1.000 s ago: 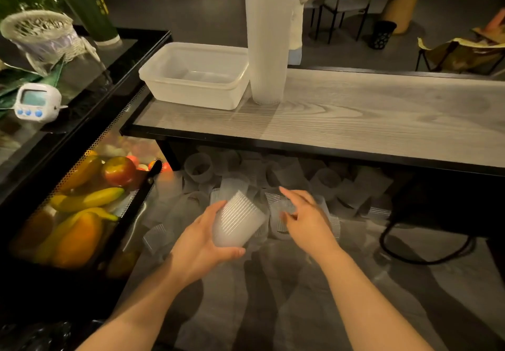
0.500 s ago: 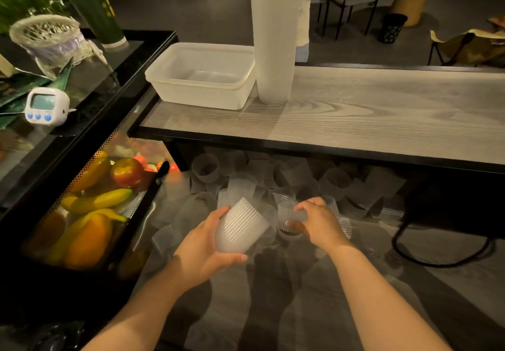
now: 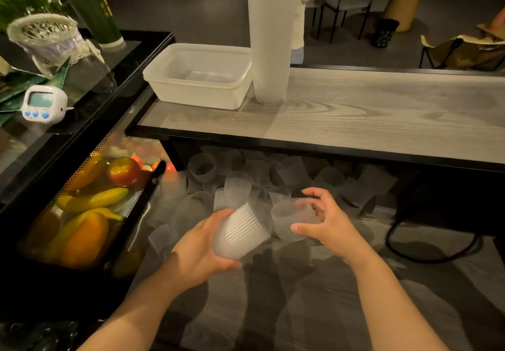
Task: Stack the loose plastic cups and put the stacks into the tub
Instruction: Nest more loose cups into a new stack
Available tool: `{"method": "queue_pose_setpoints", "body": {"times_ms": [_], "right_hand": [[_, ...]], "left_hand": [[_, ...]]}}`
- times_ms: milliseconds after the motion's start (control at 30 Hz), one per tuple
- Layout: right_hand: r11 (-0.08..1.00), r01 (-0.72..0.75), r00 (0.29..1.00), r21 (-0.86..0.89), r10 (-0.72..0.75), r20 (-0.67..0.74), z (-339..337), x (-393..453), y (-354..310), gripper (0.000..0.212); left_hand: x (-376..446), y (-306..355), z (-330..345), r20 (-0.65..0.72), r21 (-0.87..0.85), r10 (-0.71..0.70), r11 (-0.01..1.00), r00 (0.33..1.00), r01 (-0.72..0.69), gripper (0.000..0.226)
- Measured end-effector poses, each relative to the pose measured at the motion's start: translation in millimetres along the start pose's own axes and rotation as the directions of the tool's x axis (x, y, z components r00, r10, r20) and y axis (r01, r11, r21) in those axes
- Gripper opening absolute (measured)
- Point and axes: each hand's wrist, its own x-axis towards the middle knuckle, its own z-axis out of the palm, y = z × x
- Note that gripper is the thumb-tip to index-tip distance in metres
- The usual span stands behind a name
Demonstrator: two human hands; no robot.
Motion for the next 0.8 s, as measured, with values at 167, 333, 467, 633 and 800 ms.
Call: {"method": "queue_pose_setpoints", "body": {"times_ms": [167,333,467,633,800], "right_hand": [[0.999,0.041,0.982,-0.021,-0.036,0.186,-2,-4,-24,0.054],[0.995,0.096,0.954,-0.026,-0.085,0.286,4,-3,-40,0.031],[0.990,0.119,0.943,-0.072,-0.089,0.321,16,-2,-43,0.024],[0.992,0.111,0.939,-0.056,-0.086,0.332,29,-1,-36,0.029],[0.991,0.118,0.946,0.069,-0.133,0.297,53,-4,-23,0.048]], "left_hand": [[-5,8,-1,-0.021,0.046,0.056,0.997,0.998,-0.055,0.103],[-9,17,-5,-0.019,0.082,0.103,0.991,0.995,-0.101,0.102],[-9,22,-7,-0.001,0.093,0.106,0.990,0.994,-0.106,0.102],[-7,25,-3,0.018,0.147,0.108,0.983,0.994,-0.109,0.100],[2,31,5,0.017,0.157,0.080,0.984,0.997,-0.082,0.102]]}}
